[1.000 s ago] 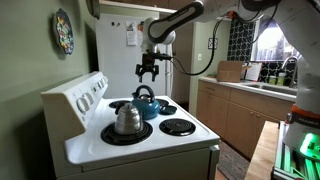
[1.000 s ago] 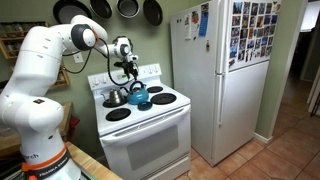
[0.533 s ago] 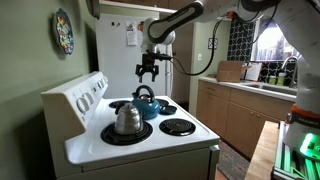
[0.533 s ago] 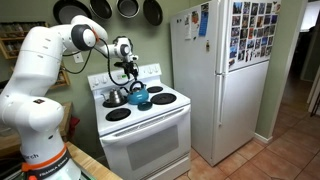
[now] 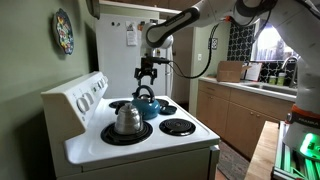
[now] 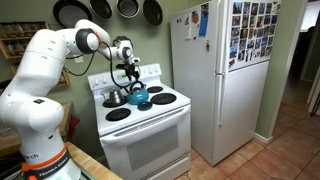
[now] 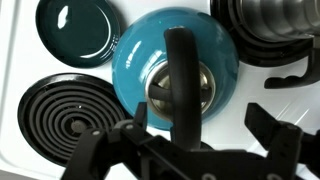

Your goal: Put the kettle on the stove plate

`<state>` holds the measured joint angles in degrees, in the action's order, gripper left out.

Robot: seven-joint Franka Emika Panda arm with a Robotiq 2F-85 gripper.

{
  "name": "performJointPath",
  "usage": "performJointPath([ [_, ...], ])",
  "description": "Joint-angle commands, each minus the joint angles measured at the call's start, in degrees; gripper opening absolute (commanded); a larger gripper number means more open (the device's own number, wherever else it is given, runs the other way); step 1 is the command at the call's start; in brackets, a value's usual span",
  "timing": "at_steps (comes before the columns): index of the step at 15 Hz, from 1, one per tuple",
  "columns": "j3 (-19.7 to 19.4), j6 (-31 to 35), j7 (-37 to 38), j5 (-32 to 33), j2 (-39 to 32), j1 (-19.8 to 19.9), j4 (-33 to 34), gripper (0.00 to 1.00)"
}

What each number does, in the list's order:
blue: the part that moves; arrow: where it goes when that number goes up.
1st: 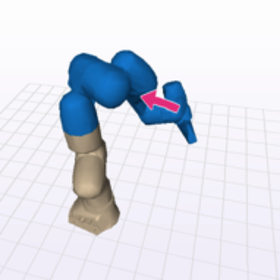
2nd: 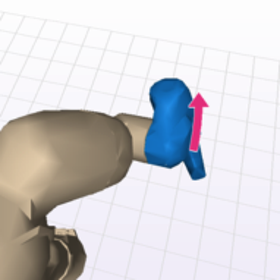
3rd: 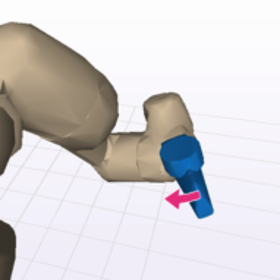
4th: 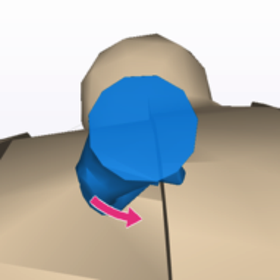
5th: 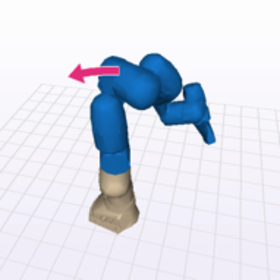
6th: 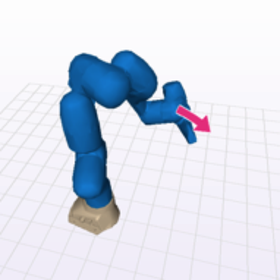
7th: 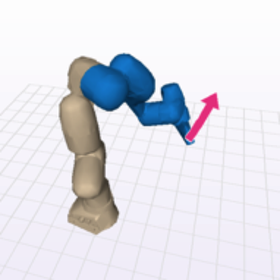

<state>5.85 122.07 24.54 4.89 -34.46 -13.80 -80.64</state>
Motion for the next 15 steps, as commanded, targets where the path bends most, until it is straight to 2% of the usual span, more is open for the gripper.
performJointPath([
  [1,-0.91,0.32,-1.93,-1.71,-2.25,-0.43,2.41,1.00],
  [2,-1.07,0.08,-1.91,-1.63,-2.68,-0.54,2.98,1.00],
  [3,-1.13,0.19,-2.00,-1.71,-3.10,-0.51,3.44,0.83],
  [4,-1.15,-0.07,-2.19,-1.78,-3.49,-0.46,3.86,0.79],
  [5,-1.20,-0.34,-2.30,-1.94,-4.02,-0.38,4.46,0.70],
  [7,-1.30,-0.65,-2.43,-2.19,-5.00,-0.35,5.47,0.65],
  [8,-1.35,-0.69,-2.44,-2.33,-5.35,-0.35,5.77,0.56],
  [9,-1.35,-0.79,-2.49,-2.53,-5.65,-0.36,6.15,0.41],
  [10,-1.30,-0.78,-2.63,-2.81,-5.81,-0.31,6.31,0.38],
  [13,-1.86,-0.44,-1.95,-2.43,-4.96,-0.65,5.76,0.12],
  [14,-1.94,-0.49,-1.92,-2.38,-4.51,-0.68,5.45,0.07],
  [15,-2.04,-0.71,-1.69,-2.33,-3.86,-0.75,4.93,0.07],
])
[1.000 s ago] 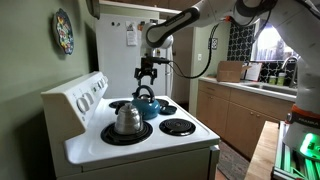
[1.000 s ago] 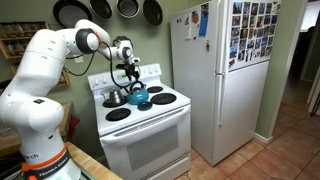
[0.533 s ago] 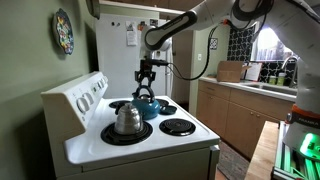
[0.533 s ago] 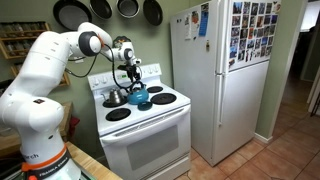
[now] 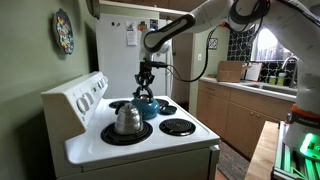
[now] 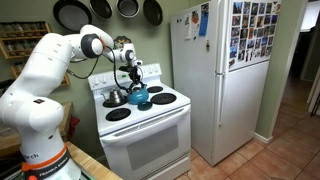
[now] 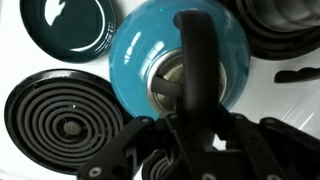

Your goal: Put the kettle on the stove plate

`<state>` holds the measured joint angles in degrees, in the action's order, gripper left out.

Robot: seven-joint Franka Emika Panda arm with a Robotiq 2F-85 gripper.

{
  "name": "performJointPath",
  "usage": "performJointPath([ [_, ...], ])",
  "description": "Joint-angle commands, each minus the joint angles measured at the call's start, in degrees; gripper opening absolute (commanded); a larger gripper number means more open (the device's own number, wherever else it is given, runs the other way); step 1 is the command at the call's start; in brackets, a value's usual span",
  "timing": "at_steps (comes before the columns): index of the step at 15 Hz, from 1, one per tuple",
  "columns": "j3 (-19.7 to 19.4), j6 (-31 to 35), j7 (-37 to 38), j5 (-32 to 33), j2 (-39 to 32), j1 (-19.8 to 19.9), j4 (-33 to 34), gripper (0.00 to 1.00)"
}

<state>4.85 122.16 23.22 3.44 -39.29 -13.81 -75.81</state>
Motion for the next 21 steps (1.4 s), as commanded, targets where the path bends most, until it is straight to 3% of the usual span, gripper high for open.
performJointPath([
  [1,-1.19,-0.80,-0.18,-0.69,1.44,-0.83,-0.23,0.06],
  [5,-1.24,-0.58,-0.76,-0.23,3.23,-1.02,-1.49,0.00],
  [11,-1.41,-1.56,-0.43,0.86,8.56,-2.11,-5.77,0.01],
  [21,-0.15,2.00,1.11,1.41,26.65,-1.68,-29.63,0.01],
])
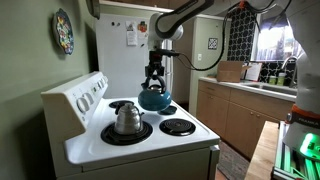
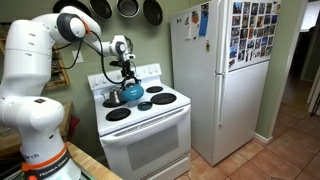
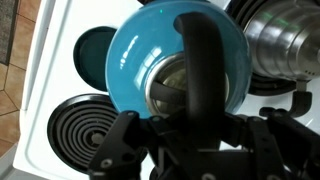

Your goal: Put the kettle on the stove plate

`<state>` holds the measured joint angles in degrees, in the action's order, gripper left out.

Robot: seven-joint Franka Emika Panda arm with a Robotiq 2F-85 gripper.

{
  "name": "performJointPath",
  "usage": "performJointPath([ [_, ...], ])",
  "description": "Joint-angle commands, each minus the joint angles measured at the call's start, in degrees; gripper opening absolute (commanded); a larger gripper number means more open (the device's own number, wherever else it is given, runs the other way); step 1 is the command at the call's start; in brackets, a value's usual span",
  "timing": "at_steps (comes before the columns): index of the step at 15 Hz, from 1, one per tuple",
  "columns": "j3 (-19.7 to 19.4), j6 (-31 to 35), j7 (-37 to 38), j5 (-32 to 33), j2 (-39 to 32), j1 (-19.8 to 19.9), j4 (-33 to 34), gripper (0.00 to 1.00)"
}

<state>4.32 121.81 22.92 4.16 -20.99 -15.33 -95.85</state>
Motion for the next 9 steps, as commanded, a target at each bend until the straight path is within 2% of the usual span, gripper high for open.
performJointPath([
  [1,0.63,2.72,1.88,0.95,9.92,-0.24,-11.78,0.01],
  [9,3.17,7.24,1.00,-0.28,19.92,1.00,-25.90,0.01],
])
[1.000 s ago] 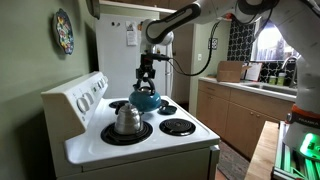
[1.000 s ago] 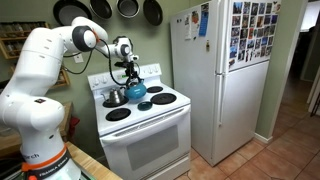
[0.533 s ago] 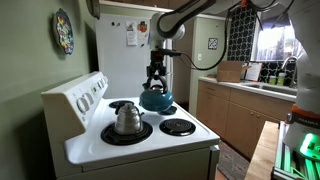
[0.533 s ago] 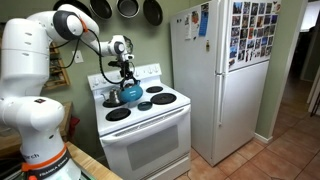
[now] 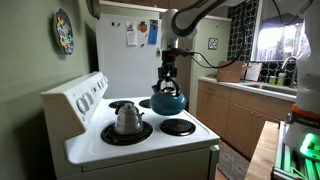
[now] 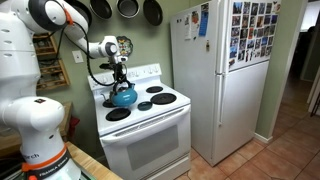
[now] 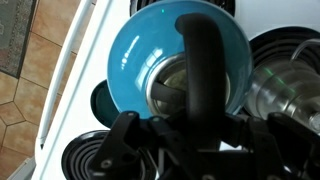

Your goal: Put the kettle on the stove plate

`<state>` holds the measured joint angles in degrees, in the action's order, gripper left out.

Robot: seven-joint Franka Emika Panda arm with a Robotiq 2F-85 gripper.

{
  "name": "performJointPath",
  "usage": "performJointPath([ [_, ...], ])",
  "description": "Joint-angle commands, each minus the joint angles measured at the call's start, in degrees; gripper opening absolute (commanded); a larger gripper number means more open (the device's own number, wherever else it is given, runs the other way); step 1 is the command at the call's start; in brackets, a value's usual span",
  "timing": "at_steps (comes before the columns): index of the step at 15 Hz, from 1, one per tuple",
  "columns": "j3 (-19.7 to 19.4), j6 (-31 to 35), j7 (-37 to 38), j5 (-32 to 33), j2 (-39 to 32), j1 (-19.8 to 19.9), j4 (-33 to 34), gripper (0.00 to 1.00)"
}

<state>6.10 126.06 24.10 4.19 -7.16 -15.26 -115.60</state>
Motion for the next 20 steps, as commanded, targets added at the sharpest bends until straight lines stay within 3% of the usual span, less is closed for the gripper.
performJointPath([
  [1,1.71,3.90,-0.71,-0.33,6.74,0.99,-7.29,0.01],
  [7,3.24,7.56,-3.34,-0.61,8.03,1.37,-10.92,0.01],
  [20,4.27,6.15,-12.57,-1.31,6.54,1.65,-11.92,0.01],
])
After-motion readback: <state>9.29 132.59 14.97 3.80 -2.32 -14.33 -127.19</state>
